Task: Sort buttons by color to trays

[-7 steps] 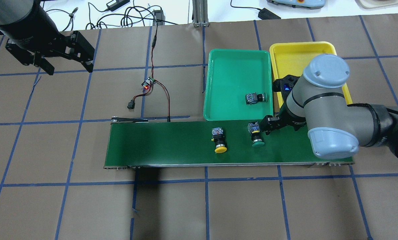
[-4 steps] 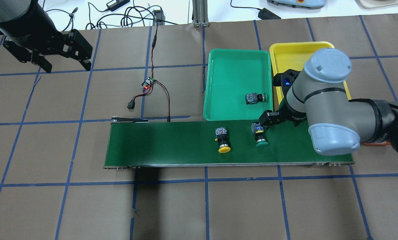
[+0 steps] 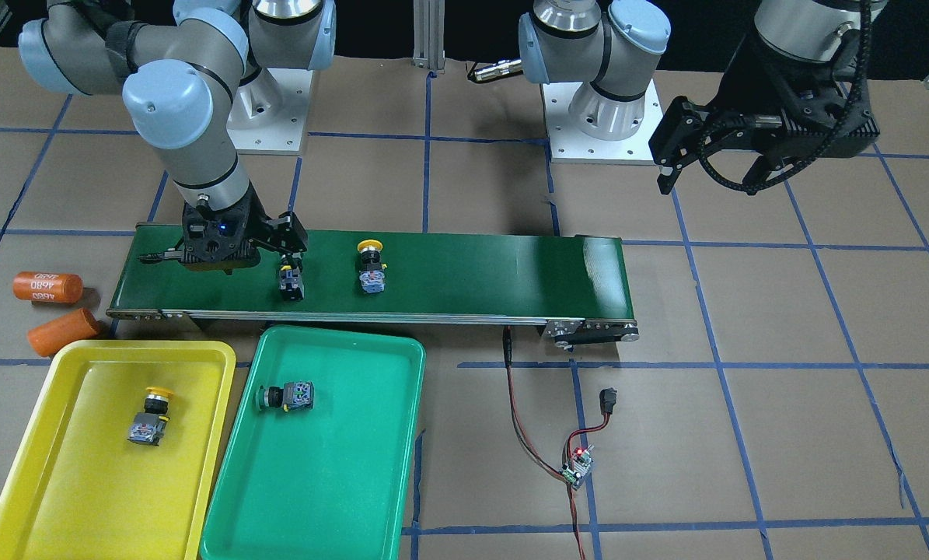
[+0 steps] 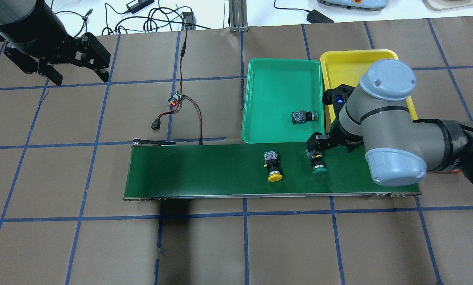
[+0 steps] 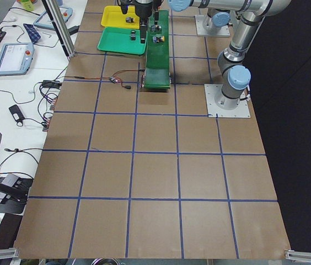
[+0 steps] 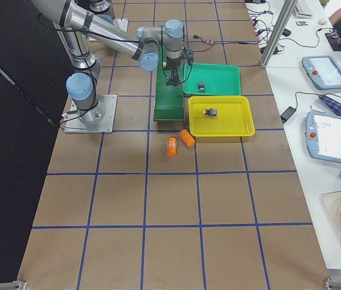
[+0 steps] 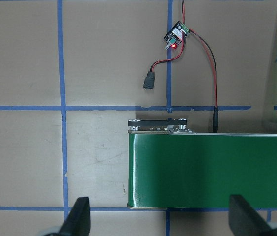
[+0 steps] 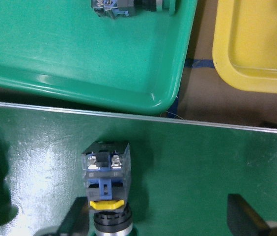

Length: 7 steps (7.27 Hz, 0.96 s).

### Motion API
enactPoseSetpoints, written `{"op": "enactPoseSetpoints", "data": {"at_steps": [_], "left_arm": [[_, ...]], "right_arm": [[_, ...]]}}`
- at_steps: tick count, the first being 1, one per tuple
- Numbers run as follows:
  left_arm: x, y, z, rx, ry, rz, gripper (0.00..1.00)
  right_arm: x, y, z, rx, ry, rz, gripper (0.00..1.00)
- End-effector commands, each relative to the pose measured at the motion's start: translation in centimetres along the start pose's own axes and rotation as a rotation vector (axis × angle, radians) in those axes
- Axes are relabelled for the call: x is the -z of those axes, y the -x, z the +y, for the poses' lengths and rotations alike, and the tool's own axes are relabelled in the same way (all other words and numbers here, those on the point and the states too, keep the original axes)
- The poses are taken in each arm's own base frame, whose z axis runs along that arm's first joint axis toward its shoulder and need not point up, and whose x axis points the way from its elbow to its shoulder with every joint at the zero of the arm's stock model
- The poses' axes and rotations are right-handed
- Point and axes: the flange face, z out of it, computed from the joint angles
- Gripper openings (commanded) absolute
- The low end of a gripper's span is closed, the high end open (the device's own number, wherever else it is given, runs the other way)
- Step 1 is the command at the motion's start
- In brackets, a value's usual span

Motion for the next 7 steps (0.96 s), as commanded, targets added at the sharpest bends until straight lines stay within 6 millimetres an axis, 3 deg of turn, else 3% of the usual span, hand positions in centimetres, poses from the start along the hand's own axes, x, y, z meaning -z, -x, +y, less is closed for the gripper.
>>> {"op": "enactPoseSetpoints", "data": {"at_steps": [1,4,5,7], "left_arm": [[0.2,0.1,-0.1,0.002,-0.004,0.000,1.00],[0.3,0.4,-0.7,0.005,-0.028,-0.002,1.00],[0.1,0.3,-0.6,0.003,-0.024,-0.001,1.00],[0.3,0.3,-0.5,0.005,-0.028,-0.002,1.00]], "right_arm": [[-0.4,0.0,0.0,0.000,0.005,-0.001,1.00],[-1.9,0.0,0.6,0.001,0.043,-0.002,1.00],[-2.5,0.0,1.0,0.001,0.054,-0.004,0.95],[-2.3,-0.1,0.8,0.001,0.047,0.004,0.33]]}}
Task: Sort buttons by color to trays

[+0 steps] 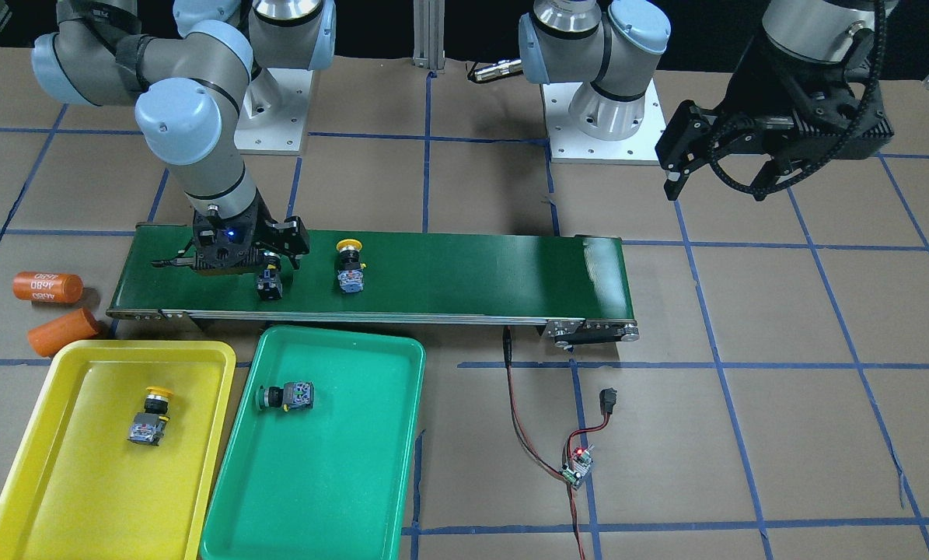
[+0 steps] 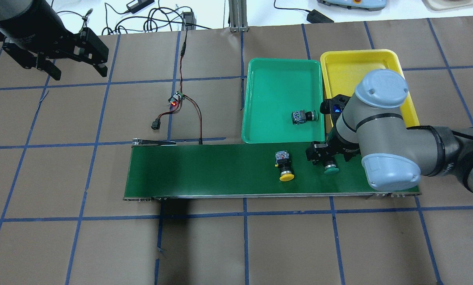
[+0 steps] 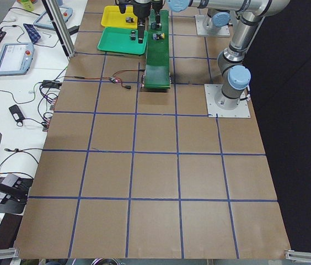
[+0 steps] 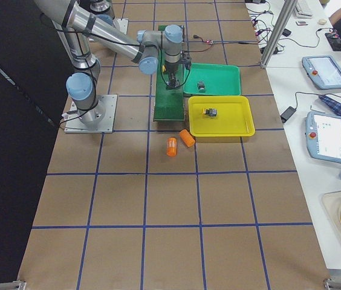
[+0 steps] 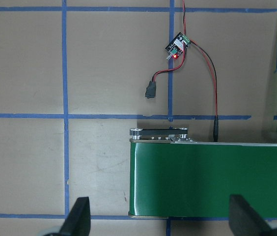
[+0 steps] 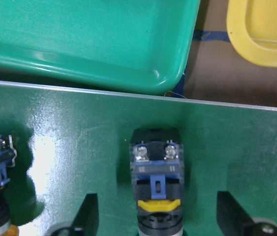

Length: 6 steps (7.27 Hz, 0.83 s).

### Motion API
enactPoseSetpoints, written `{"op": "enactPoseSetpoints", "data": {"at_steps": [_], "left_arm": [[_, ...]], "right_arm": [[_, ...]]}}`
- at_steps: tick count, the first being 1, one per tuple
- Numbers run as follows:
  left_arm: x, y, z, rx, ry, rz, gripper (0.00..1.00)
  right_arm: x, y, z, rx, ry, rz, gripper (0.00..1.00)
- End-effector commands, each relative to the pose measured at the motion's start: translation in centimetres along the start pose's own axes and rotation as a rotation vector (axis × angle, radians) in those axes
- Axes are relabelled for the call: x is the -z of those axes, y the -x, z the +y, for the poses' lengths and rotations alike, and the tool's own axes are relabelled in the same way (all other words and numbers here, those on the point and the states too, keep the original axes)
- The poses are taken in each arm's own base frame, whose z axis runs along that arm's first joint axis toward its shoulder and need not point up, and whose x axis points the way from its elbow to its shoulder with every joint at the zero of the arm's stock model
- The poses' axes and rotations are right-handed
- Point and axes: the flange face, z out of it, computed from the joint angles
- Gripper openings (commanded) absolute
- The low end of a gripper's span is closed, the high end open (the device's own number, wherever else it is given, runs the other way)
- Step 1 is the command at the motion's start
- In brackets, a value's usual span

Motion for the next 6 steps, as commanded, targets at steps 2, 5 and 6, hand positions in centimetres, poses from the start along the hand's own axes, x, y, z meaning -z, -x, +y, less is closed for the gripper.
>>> {"op": "enactPoseSetpoints", "data": {"at_steps": [2,5,6], "left_arm": [[0.0,0.0,0.1,0.000,-0.001,0.000,1.00],[0.2,0.1,0.0,0.002,-0.004,-0.001,1.00],[0.2,0.1,0.0,0.002,-0.004,-0.001,1.00]], "right_arm": [[0.3,-0.1,-0.2,0.003,-0.006,0.009,0.10],[2.3,-0.7,-8.1,-0.060,-0.049,0.004,0.15],[2.5,-0.7,-11.9,-0.074,0.003,0.002,0.17]]}}
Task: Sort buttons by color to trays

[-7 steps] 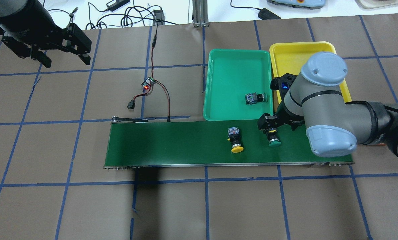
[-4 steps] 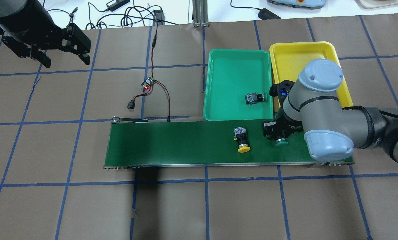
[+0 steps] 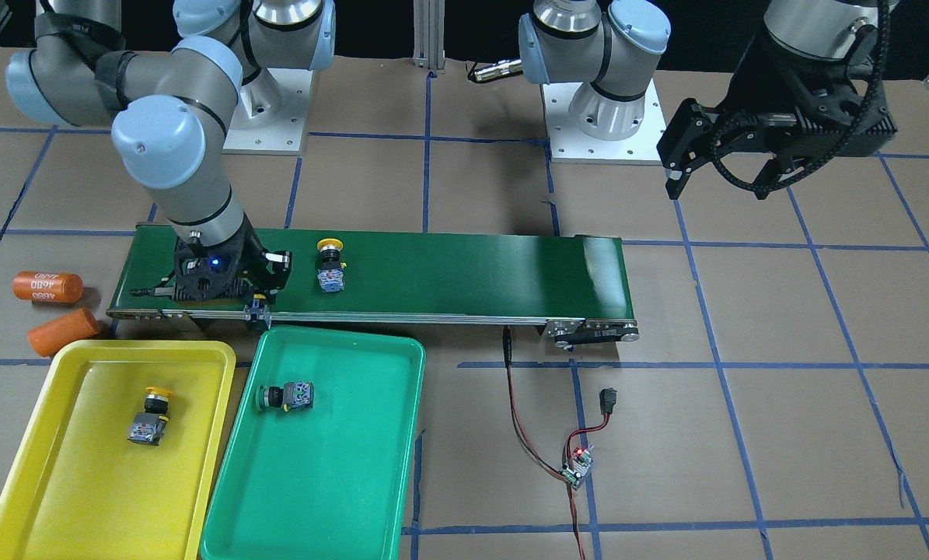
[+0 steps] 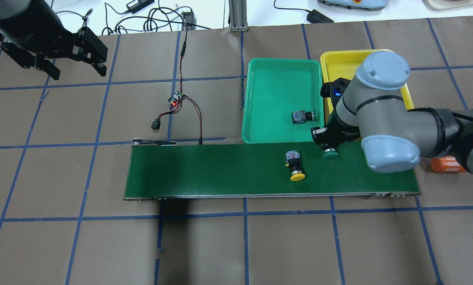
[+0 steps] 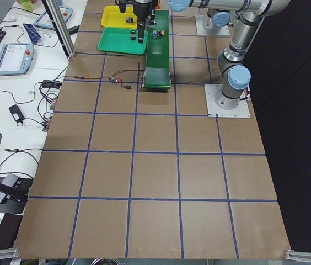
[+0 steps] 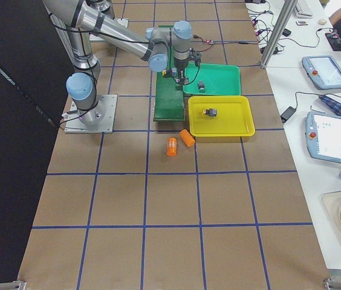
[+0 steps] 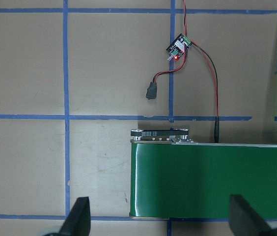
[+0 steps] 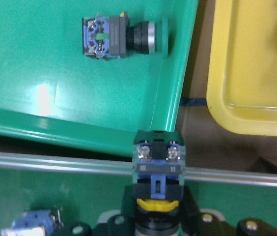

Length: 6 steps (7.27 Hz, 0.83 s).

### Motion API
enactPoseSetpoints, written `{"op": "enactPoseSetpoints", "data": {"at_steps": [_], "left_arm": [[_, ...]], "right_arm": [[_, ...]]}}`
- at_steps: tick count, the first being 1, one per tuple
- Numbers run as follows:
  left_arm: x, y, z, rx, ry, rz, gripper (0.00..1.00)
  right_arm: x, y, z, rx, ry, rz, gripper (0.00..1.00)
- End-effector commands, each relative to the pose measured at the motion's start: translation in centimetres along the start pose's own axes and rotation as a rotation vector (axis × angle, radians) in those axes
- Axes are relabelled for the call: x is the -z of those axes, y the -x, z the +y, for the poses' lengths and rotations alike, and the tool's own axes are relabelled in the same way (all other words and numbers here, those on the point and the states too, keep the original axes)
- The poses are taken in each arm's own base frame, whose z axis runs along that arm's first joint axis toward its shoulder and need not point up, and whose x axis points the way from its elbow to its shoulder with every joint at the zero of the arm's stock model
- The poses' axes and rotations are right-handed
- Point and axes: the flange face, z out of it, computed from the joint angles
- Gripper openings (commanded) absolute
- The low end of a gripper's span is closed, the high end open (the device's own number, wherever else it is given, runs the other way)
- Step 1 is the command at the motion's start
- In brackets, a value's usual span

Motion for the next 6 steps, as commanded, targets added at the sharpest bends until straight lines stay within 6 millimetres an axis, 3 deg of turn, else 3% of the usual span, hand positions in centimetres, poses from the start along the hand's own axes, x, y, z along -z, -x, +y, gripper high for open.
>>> {"op": "enactPoseSetpoints", "data": {"at_steps": [1,2,3,4,5,6], "left_arm": [[0.1,0.0,0.0,0.000,-0.002,0.000,1.00],[0.0,0.0,0.0,0.000,0.000,0.000,1.00],[0.0,0.0,0.0,0.000,0.000,0.000,1.00],[-0.1,0.0,0.0,0.000,0.001,0.000,1.00],[-0.1,0.0,0.0,0.000,0.001,0.000,1.00],[-0.1,0.0,0.0,0.000,0.001,0.000,1.00]], "right_arm": [[1.5,1.3,-7.8,-0.011,0.053,0.004,0.17],[1.3,2.4,-10.0,-0.041,0.055,0.011,0.25],[1.1,3.0,-10.7,-0.043,0.076,0.015,0.34],[0.2,3.0,-10.5,-0.043,0.107,0.015,0.79],[-0.1,3.0,-10.4,-0.043,0.115,0.014,1.00],[-0.1,2.9,-10.2,-0.042,0.124,0.012,1.00]]}}
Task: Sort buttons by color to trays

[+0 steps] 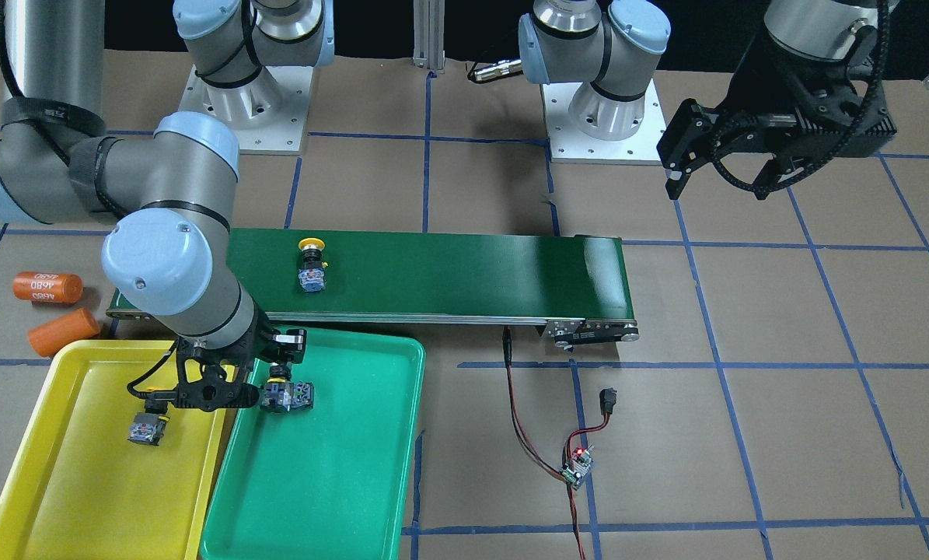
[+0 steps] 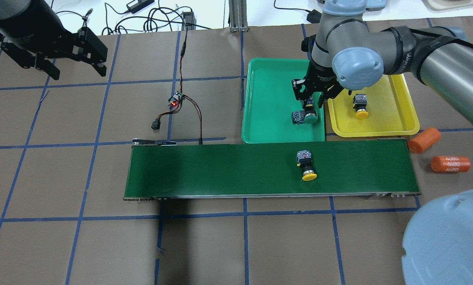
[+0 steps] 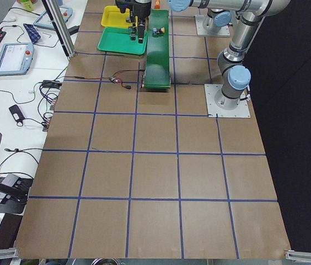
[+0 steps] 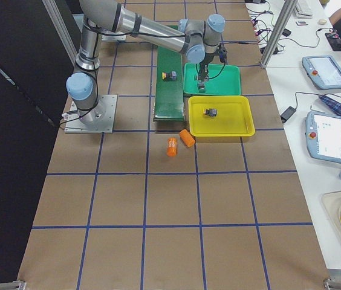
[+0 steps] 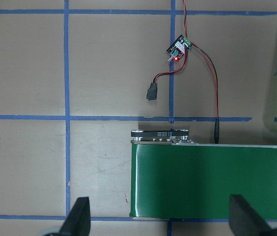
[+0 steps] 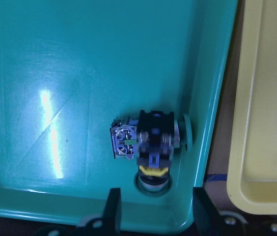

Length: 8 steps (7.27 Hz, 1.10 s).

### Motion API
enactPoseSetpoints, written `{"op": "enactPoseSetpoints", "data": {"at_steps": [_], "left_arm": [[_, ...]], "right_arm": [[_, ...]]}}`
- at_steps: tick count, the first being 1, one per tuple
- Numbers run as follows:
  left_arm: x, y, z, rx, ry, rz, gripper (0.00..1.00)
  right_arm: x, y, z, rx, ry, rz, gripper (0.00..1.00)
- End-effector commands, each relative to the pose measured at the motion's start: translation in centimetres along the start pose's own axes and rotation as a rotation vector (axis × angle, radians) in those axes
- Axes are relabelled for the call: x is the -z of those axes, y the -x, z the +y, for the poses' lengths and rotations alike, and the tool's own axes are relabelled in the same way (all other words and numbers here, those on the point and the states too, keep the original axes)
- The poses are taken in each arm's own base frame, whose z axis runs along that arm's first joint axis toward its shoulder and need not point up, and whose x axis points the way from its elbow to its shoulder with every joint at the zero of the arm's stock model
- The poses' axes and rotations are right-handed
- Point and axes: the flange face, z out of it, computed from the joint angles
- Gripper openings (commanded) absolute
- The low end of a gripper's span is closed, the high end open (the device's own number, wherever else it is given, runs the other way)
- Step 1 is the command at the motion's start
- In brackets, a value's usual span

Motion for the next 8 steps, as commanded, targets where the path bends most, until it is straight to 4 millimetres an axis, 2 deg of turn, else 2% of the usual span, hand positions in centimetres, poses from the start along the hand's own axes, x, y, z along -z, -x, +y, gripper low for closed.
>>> {"op": "enactPoseSetpoints", "data": {"at_steps": [1,2,3,5,6,8], "left_arm": [[0.0,0.0,0.0,0.000,0.000,0.000,1.00],[0.2,0.1,0.0,0.001,-0.003,0.000,1.00],[0.1,0.2,0.0,0.005,-0.002,-0.001,1.00],[0.3,0.7,0.0,0.015,-0.006,0.000,1.00],[0.3,0.7,0.0,0.015,-0.006,0.001,1.00],[0.3,0.7,0.0,0.015,-0.006,0.000,1.00]], "right_arm": [[0.0,-0.4,0.4,0.000,0.025,-0.001,1.00],[1.1,-0.7,1.5,0.005,0.029,0.000,1.00],[1.6,-0.9,4.2,0.015,0.035,0.004,1.00],[1.2,-1.1,11.2,0.016,0.049,0.001,1.00],[0.5,-1.4,13.1,0.029,0.044,0.000,1.00],[-1.7,-2.8,14.1,0.062,0.026,-0.004,1.00]]}}
